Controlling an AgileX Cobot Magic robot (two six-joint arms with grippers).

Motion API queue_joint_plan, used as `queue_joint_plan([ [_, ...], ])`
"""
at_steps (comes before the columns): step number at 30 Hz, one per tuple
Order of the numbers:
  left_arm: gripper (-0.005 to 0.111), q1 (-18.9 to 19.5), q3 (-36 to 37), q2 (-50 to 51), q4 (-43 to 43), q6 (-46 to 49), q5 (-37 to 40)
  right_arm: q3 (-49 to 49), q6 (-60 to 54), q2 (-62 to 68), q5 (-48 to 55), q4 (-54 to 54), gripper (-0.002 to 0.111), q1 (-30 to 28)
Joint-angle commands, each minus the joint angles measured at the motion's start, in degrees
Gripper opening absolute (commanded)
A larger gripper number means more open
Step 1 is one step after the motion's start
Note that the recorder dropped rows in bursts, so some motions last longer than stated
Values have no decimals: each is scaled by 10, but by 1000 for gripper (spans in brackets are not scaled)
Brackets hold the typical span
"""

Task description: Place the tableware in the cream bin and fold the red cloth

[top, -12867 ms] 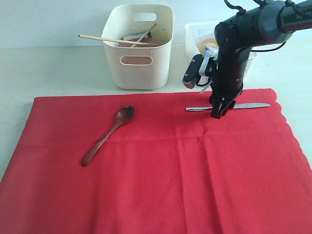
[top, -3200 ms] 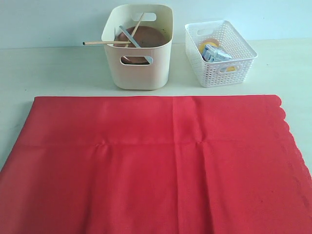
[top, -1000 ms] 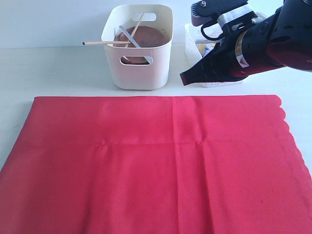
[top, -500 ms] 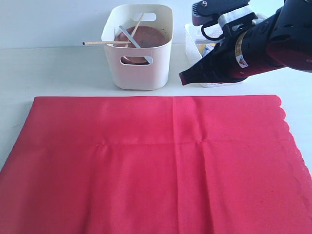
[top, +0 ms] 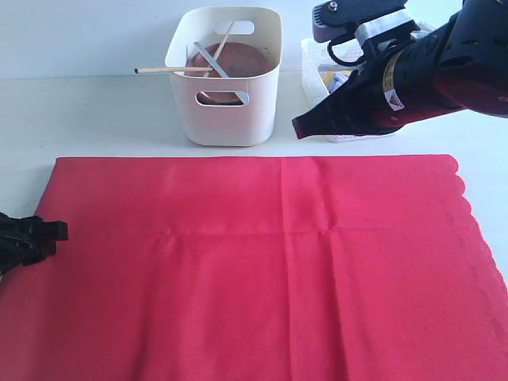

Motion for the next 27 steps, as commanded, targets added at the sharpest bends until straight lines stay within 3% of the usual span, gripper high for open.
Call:
queue_joint_plan([
  [1, 53, -3, -2, 21, 3, -3, -5, 3, 0, -1, -2, -1, 0, 1],
  [3, 44, -3, -2, 24, 3, -3, -2, 3, 0, -1, -2, -1, 0, 1],
  [8, 4, -3, -2, 31, 3, -3, 0, 3, 0, 0, -2, 0, 0, 1],
  [9, 0, -3, -2, 31, 7, 0, 2, 3, 0, 0, -2, 0, 0, 1],
  [13, 0, 10, -3, 32, 7, 37, 3, 3, -13, 1, -19, 40, 0, 2],
  [17, 0, 57, -15, 32, 7, 79, 3, 3, -72, 29, -64, 142, 0, 2],
  [22, 0, 125, -54, 32, 7, 138, 44, 3, -281, 95, -63, 373, 0, 2],
  [27, 0, 153, -96, 27, 7, 163, 112, 3, -580, 165, -49, 682, 0, 5],
])
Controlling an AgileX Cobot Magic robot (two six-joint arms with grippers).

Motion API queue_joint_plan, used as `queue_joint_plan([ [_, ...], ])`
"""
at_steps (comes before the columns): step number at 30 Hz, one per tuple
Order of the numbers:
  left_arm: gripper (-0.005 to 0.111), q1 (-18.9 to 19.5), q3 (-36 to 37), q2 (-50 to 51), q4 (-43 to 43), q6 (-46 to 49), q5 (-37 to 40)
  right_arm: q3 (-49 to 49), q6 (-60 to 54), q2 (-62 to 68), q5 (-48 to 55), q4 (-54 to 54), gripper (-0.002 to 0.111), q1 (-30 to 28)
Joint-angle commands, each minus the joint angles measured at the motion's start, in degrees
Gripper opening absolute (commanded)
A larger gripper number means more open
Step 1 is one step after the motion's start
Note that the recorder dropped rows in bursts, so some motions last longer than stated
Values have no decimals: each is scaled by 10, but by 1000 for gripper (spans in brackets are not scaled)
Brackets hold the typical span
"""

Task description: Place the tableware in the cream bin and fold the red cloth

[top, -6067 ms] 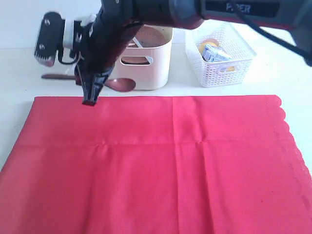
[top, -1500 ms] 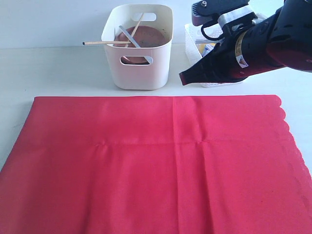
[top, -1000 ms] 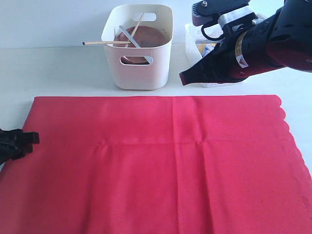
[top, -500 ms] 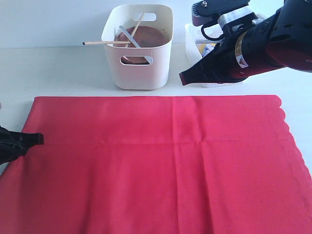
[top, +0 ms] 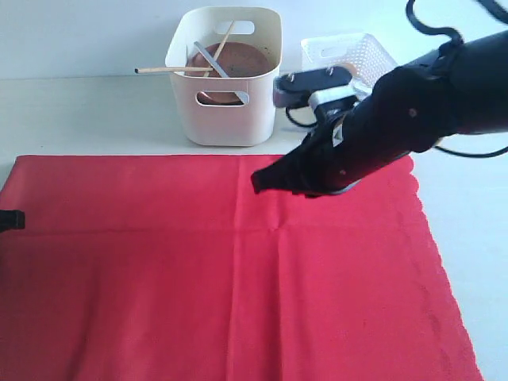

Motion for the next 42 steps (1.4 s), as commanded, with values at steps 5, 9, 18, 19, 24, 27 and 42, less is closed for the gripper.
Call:
queue_joint_plan([
  [5, 0, 14, -40, -6, 2, 36, 69, 1, -482, 95, 18, 443, 0, 51],
  [9, 0, 14, -41, -21, 2, 36, 76, 1, -514, 136, 2, 474, 0, 88],
  [18, 0, -7, -46, -120, -2, 35, 114, 1, -513, 157, 17, 474, 0, 92],
  [19, 0, -17, -50, -136, -2, 35, 125, 1, -513, 155, 20, 474, 0, 92],
  [24, 0, -92, -66, -209, -2, 35, 166, 1, -513, 127, 29, 474, 0, 92],
  [27, 0, -144, -74, -242, -2, 35, 186, 1, -513, 95, 32, 473, 0, 92],
  [42, 0, -428, -170, -265, -28, 33, 191, 1, -23, -246, 87, -134, 0, -31],
])
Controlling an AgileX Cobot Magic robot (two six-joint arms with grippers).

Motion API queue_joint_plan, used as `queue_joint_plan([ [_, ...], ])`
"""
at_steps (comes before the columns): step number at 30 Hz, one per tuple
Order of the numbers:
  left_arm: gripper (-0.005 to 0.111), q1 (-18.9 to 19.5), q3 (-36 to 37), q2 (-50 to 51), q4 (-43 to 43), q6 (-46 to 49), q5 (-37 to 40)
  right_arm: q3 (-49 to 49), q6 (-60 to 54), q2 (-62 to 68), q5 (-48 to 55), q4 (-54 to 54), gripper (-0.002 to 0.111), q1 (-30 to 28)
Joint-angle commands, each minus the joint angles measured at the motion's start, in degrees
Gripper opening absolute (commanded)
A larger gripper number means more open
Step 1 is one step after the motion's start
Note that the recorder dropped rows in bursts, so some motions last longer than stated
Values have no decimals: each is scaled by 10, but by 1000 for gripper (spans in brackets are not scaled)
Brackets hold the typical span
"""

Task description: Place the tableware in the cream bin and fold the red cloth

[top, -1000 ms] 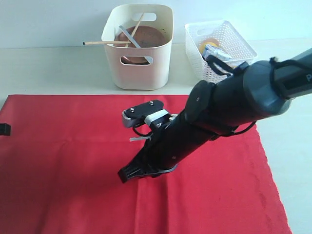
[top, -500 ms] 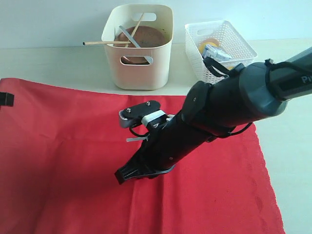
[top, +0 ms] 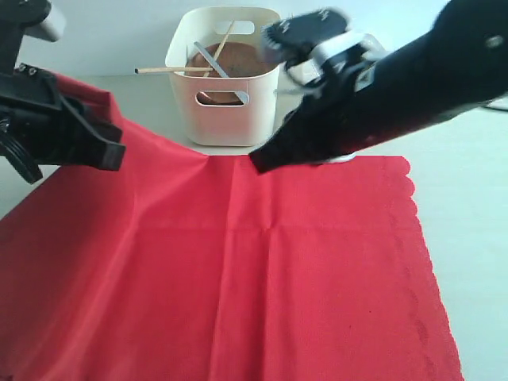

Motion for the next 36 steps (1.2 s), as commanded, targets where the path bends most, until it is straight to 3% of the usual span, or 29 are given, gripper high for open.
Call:
queue_joint_plan([
  [1, 0, -74, -46, 16, -24, -2, -25, 1, 227, -117, 60, -271, 0, -41],
  [5, 0, -132, -83, 65, -33, -2, -75, 1, 321, -197, 139, -403, 0, -47],
  [13, 0, -224, -225, 227, -58, -2, -90, 3, 381, -278, 251, -494, 0, -47],
  [24, 1, -260, -374, 389, -79, -2, -114, 3, 430, -281, 289, -545, 0, -47],
  [26, 11, -266, -380, 402, -80, -4, -124, 3, 430, -281, 288, -545, 0, -47],
  [32, 61, -282, -390, 412, -71, 1, -115, 3, 430, -281, 287, -546, 0, -47],
  [34, 70, -278, -390, 405, -37, 1, -85, 3, 430, -281, 286, -546, 0, -47],
  [36, 72, -246, -390, 392, -7, 1, -5, 3, 430, -281, 286, -546, 0, -47],
])
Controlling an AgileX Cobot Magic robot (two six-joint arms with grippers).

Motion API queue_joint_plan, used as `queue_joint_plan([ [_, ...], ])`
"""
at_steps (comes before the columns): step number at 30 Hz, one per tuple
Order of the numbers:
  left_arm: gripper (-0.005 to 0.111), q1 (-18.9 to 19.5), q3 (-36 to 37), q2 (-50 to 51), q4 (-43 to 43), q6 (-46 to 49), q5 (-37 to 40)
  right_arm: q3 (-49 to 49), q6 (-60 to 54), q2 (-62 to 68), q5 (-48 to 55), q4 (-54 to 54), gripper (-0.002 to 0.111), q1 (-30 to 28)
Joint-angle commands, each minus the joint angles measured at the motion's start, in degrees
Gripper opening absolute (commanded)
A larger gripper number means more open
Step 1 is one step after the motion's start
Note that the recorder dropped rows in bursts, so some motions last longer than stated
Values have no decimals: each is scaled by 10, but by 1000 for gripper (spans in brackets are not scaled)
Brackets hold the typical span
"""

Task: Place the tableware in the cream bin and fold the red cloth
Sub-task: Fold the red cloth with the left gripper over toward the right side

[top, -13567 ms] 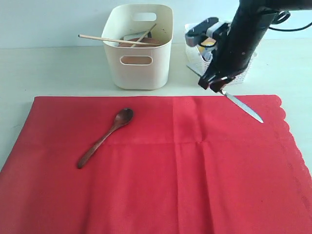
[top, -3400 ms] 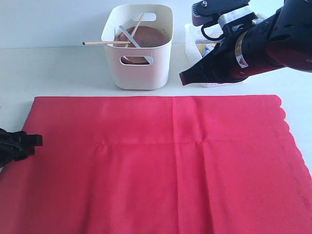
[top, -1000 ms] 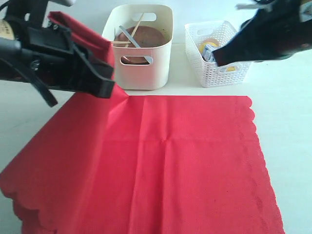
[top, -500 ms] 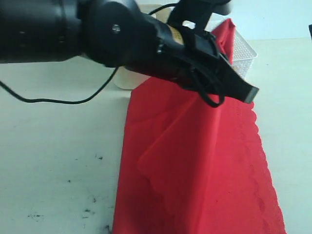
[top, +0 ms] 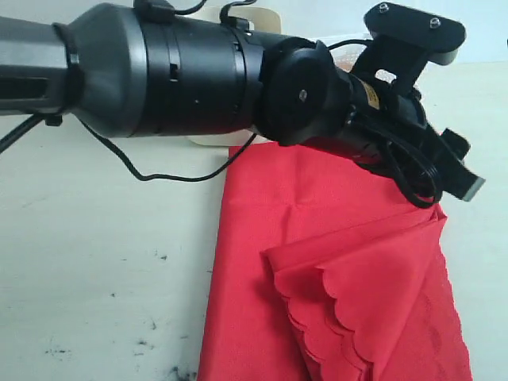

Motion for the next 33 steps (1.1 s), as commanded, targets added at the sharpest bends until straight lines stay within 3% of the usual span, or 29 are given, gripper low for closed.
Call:
queue_joint_plan([
  [1, 61, 62, 1, -19, 37, 1, 125, 3, 3, -3, -3, -7, 0, -4],
  [2, 56, 80, 8, -19, 37, 0, 132, 3, 3, -3, -3, -7, 0, -4],
  [4, 1, 138, 74, -11, 21, -2, 135, 3, 3, -3, -5, 1, 0, -4],
  [7, 2, 140, 126, 12, 17, 5, 109, 3, 3, -3, -13, 6, 0, -4],
  [12, 2, 81, 155, 60, -21, 15, 69, 3, 3, -1, -18, 11, 0, -4],
  [22, 2, -112, 97, -15, -29, 85, 46, 3, 3, -1, -31, 3, 0, -4],
  [24, 2, -129, 98, -43, -8, 86, 52, 3, 3, -1, -31, -20, 0, -4],
  [26, 2, -116, 102, -68, 4, 56, 74, 3, 4, 1, -31, -42, 0, -4],
  [30, 2, -6, 174, -157, 24, 7, 115, 6, 50, 45, -60, -46, 0, -4],
  [32, 2, 53, 239, -203, 22, -2, 99, 26, 14, 110, -128, 47, 0, -4],
  [33, 2, 83, 276, -228, 17, -8, 90, 39, -73, 165, -177, 159, 0, -4],
])
